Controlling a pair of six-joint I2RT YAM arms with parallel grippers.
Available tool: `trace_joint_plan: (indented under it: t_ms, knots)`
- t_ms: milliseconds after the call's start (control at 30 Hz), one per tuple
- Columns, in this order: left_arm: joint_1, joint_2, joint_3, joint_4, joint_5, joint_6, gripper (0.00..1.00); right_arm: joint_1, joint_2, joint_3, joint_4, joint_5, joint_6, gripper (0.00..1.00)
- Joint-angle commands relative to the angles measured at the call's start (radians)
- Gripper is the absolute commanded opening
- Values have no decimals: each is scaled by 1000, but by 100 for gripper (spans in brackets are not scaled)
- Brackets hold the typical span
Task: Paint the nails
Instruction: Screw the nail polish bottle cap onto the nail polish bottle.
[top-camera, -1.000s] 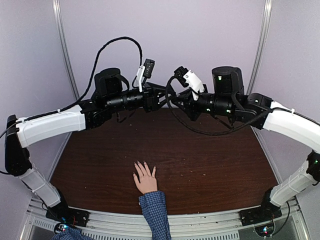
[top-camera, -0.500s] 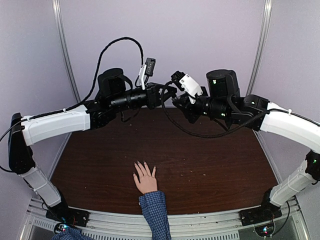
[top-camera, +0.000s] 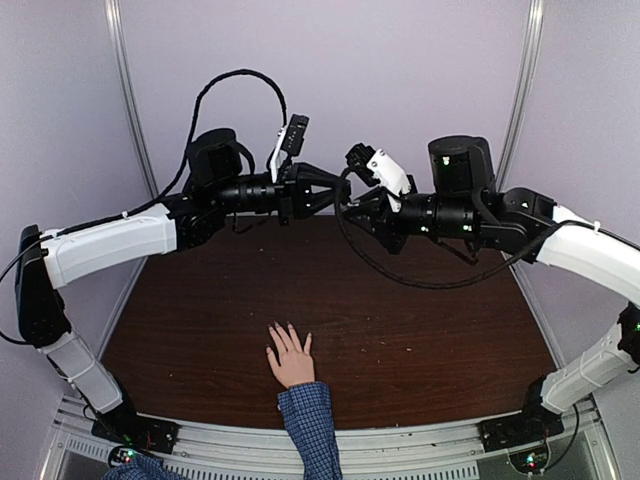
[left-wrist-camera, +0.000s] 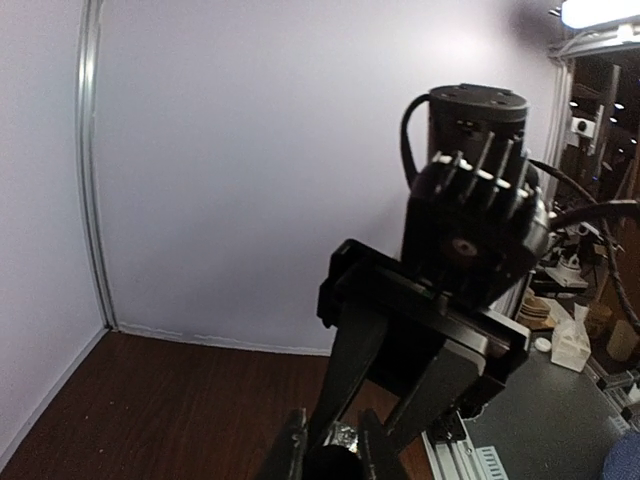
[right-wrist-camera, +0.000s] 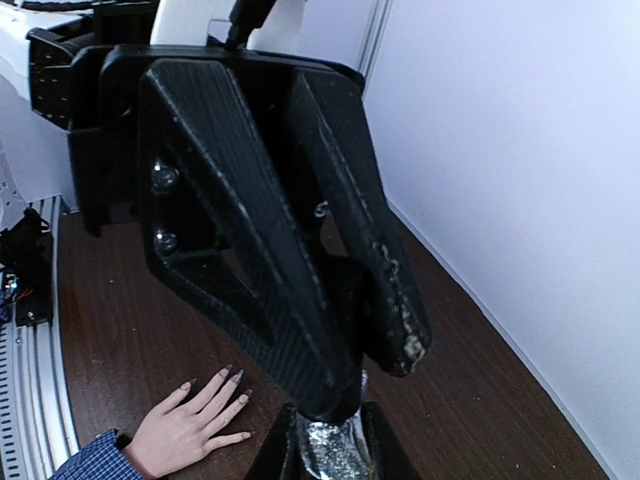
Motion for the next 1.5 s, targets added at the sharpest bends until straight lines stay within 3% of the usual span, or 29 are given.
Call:
trace_joint_plan:
  t_ms: [0, 100, 300, 567, 633, 800, 1000, 1167, 1300, 1467]
  knots:
    - [-38, 6, 60, -114, 320, 168, 0, 4, -34, -5, 89, -153, -3, 0]
    - [-39, 7, 105, -244, 411, 274, 0, 4, -56, -23, 112, -253, -10, 0]
    - [-39, 25, 132, -269, 543, 291, 0, 4, -84, -50, 158, -411, -16, 0]
    - [-39, 34, 154, -303, 571, 313, 0, 4, -89, -36, 153, -641, -22, 0]
    - [-35, 23, 153, -312, 534, 317, 2, 4, -88, -35, 147, -598, -21, 0]
    - [12, -42, 73, -109, 373, 149, 29, -4, -98, -64, 153, -425, -7, 0]
    - [25, -136, -13, -105, 44, 142, 42, -11, -117, -103, 194, -159, 28, 0]
    - [21, -139, -51, -24, -117, 30, 44, -10, -94, -112, 211, 56, 35, 0]
    - [-1, -104, -61, 54, -235, -93, 40, -7, -71, -113, 230, 156, 53, 0]
    - [-56, -55, -34, 54, -373, -101, 39, 1, -54, -109, 243, 233, 74, 0]
